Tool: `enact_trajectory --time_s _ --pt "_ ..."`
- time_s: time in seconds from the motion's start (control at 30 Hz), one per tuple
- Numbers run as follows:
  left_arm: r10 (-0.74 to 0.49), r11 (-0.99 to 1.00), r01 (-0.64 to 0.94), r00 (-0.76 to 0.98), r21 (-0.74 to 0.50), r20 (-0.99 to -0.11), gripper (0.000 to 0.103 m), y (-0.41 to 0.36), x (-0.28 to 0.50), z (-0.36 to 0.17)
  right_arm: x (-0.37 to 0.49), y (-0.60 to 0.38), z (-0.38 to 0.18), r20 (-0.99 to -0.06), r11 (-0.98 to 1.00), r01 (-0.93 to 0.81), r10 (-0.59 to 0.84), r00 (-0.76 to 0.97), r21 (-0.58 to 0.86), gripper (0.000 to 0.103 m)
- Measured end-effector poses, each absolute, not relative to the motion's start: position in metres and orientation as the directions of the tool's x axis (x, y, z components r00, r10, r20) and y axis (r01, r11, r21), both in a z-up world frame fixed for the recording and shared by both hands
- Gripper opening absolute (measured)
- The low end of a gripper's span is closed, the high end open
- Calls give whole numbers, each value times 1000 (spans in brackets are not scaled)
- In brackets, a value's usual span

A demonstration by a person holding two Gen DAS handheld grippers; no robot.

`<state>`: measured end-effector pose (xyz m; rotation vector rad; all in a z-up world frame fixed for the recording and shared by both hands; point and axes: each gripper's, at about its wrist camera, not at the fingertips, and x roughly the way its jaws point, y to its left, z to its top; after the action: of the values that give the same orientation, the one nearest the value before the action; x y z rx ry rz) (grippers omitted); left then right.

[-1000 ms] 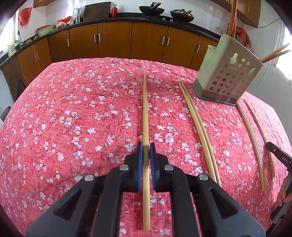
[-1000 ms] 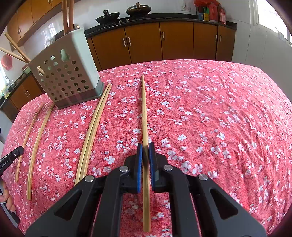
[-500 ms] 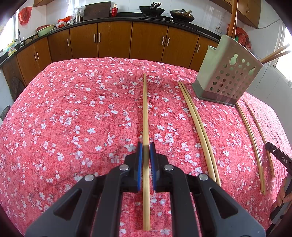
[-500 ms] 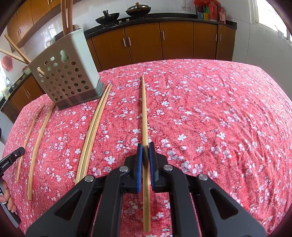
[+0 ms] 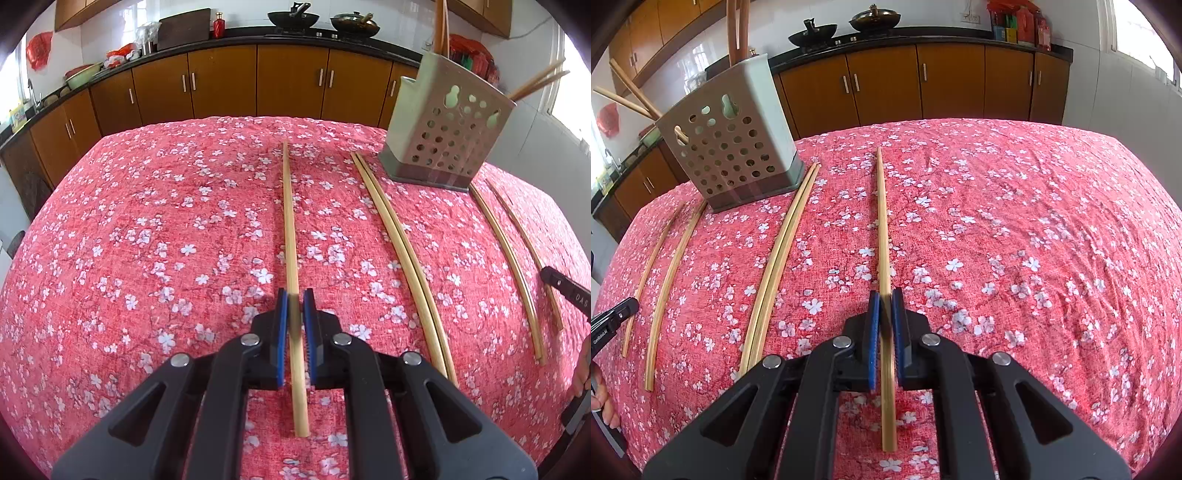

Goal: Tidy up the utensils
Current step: 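Lift both held chopsticks and carry them above the utensil holder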

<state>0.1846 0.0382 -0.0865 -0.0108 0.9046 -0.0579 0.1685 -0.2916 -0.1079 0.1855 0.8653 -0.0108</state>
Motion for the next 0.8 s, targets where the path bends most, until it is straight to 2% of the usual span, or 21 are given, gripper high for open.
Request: enact_trajectory --time_s 0.13,0.23,0.8 --pt "-56 998 63 612 -22 -789 9 37 185 -86 168 -292 -106 -761 986 76 63 646 147 8" --pt "-73 997 67 615 -40 -785 8 41 183 -79 162 -297 -92 -727 982 80 71 683 171 8" --pt "-129 984 38 821 -172 -557 8 59 164 28 138 -315 -6 -518 974 78 45 854 213 8"
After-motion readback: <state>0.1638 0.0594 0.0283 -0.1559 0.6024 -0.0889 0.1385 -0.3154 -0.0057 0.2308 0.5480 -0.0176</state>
